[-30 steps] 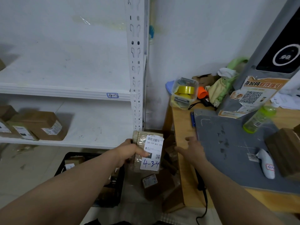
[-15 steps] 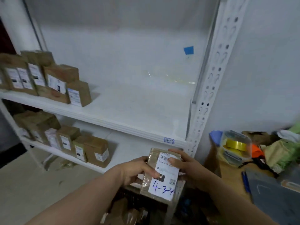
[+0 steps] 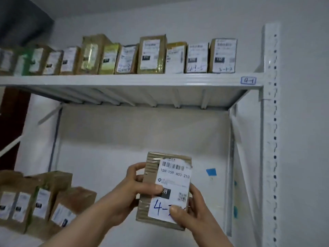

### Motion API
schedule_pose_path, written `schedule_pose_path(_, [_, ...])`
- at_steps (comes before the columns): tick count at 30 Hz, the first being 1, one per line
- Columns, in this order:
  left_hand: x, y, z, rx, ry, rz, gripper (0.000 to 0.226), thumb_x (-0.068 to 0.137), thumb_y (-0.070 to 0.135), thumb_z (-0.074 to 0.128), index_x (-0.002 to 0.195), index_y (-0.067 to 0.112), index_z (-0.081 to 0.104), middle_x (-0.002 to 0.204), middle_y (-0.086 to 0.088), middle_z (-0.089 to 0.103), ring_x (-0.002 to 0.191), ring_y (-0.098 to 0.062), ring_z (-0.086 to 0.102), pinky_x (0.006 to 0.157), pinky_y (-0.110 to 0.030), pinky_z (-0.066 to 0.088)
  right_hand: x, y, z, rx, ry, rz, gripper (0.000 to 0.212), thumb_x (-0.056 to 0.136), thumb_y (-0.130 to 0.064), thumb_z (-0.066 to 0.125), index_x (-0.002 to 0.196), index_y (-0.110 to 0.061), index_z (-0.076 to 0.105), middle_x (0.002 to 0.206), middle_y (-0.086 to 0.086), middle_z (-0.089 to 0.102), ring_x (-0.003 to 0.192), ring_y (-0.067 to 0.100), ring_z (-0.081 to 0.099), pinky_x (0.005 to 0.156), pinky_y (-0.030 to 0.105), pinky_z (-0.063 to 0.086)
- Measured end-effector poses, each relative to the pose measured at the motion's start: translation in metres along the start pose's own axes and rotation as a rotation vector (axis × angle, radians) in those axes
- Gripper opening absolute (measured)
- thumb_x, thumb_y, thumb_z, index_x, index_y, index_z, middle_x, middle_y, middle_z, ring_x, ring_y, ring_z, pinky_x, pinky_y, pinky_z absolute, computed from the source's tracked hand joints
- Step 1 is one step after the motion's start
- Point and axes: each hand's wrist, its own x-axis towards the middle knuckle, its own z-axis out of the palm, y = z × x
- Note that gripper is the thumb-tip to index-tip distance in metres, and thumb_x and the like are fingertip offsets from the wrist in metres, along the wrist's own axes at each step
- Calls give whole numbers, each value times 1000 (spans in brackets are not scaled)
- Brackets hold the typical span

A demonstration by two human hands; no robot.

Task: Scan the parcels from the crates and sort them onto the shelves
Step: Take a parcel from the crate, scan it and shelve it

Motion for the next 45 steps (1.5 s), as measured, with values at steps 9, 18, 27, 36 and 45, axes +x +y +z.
schedule_pose_path(9, [29,84,4,21,-82,216,89,50,25,91,131,25,53,118,-1,73,103,-24,74,85,-42,58,44,-83,5,-65,193,-212,85,61,-37,86,136,-43,48,115,-2,75,101,21,74,79,34,60])
schedule_pose_path(18, [65,95,48,100,-177,292,78,64,18,84,134,36,56,128,4,68,109,-21,71,87,-41,61,59,-108,-52,-50,285,-253,68,78,-32,84,134,-38,46,118,0,74,106,24,72,98,46,54])
schedule_pose_path(27, [133,146,151,191,-170,487,63,77,21,80,134,34,55,124,11,70,111,-15,68,92,-40,53,90,-183,-149,-164,506,-534,52,87,-22,78,129,-35,50,121,6,70,104,19,72,90,37,59])
schedule_pose_path(36, [200,228,208,645,181,746,67,93,0,51,153,26,36,155,3,40,142,-21,37,110,-35,36,148,-277,-230,-388,639,-700,56,90,-34,73,137,-31,42,113,-4,70,95,11,73,91,39,59])
schedule_pose_path(45, [245,270,221,1103,425,849,69,95,17,60,156,22,27,159,-5,31,147,-30,26,116,-50,29,194,-312,-251,-389,672,-702,44,91,-51,65,126,-32,47,115,-5,68,99,16,72,92,43,58])
